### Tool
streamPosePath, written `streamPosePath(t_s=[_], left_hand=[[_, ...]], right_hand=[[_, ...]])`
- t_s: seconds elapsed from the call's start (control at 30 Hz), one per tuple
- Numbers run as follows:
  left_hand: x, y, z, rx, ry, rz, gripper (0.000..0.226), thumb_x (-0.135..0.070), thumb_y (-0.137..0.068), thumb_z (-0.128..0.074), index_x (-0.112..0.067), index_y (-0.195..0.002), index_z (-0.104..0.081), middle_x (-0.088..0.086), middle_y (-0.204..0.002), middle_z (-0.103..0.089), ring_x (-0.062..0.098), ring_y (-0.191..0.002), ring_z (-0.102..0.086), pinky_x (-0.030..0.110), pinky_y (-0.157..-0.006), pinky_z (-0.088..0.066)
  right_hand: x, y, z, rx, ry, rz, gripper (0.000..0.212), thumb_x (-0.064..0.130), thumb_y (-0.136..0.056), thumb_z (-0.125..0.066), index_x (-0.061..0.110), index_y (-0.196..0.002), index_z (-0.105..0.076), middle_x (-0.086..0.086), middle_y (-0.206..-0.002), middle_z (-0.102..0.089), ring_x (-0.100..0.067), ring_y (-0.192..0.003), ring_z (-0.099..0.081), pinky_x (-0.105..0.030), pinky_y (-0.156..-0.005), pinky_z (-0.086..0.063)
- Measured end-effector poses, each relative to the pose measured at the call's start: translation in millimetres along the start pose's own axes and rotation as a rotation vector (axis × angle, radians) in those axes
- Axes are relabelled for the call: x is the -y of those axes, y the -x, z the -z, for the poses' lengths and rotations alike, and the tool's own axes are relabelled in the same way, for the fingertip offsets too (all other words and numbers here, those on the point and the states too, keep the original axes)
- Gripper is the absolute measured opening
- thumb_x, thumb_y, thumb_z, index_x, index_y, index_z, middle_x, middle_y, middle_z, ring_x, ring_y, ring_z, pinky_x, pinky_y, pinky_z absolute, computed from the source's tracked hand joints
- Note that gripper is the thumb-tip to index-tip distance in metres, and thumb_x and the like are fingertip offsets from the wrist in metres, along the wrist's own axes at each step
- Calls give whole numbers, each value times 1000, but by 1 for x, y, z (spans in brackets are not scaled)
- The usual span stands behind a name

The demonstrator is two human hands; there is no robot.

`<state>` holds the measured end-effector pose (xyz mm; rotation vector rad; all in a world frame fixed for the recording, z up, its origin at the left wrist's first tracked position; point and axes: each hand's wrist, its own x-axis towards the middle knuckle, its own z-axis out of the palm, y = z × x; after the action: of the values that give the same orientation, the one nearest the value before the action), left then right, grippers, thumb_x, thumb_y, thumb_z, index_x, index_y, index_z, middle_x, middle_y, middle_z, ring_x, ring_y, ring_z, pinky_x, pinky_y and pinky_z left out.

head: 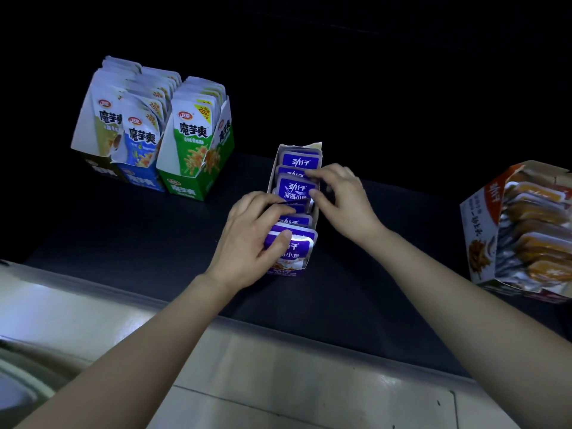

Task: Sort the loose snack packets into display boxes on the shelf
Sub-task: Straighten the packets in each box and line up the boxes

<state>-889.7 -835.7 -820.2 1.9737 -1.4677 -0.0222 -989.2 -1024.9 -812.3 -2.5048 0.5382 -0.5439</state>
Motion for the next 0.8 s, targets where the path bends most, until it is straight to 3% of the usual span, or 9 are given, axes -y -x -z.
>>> streamPosePath(t_s=[0.1, 0.27, 0.4, 0.53, 0.63, 0.73, 0.8], left_hand=[[0, 1, 0, 13, 10, 9, 45, -44, -94, -41, -14, -123, -61, 0, -128, -53, 18, -126, -43, 32, -106, -30], [0, 1, 0, 19, 15, 0, 47, -43, -94, -40, -13, -125, -60, 1, -130, -52, 17, -129, -42, 32, -108, -28], [1, 2, 1, 21, 28, -16, 48, -45, -96, -40, -14, -127, -59, 2, -136, -49, 17, -136, -37, 35, -111, -29], [0, 3, 2, 37, 57, -26, 47, -46, -95, -41, -15, -126, -59, 3, -151, -32, 19, -138, -34, 36, -110, -30], [1, 4, 2, 62, 70, -43, 47, -45, -96, -40, -14, -127, -57, 0, -144, -44, 16, -136, -38, 42, -109, -33], [1, 5, 3, 74, 102, -24, 48, -45, -95, -41, -15, -130, -54, 0, -134, -47, 16, -126, -46, 43, -103, -40], [0, 7, 3, 83, 150, -9, 48, -44, -95, -42, -15, -132, -53, -1, -134, -46, 16, -124, -47, 43, -99, -44]], right_hand=[[-1, -3, 2, 19, 14, 0, 37, 15, -88, -68, 14, -125, -61, -4, -110, -60, -12, -107, -48, -38, -95, -43], [0, -2, 2, -120, 20, 18, 19, 10, -84, -71, 14, -103, -70, 4, -94, -65, -6, -92, -50, -37, -86, -47], [7, 1, 9, 54, -190, 19, 18, 10, -88, -68, 14, -106, -71, 6, -104, -61, -12, -105, -55, -31, -90, -49], [6, 10, 17, 207, -330, -59, 15, 11, -93, -62, 23, -103, -65, 1, -116, -58, -10, -118, -50, -30, -99, -47], [7, 15, 20, 267, -418, -67, 19, 10, -96, -57, 24, -107, -64, 1, -113, -61, -5, -115, -54, -26, -95, -51], [4, 10, 17, 68, -268, -62, 21, 13, -96, -57, 19, -113, -67, 11, -104, -61, -9, -112, -52, -33, -97, -47], [0, 4, 11, 8, -17, -15, 29, 21, -94, -62, 18, -123, -65, 4, -112, -57, -15, -115, -44, -40, -99, -43]])
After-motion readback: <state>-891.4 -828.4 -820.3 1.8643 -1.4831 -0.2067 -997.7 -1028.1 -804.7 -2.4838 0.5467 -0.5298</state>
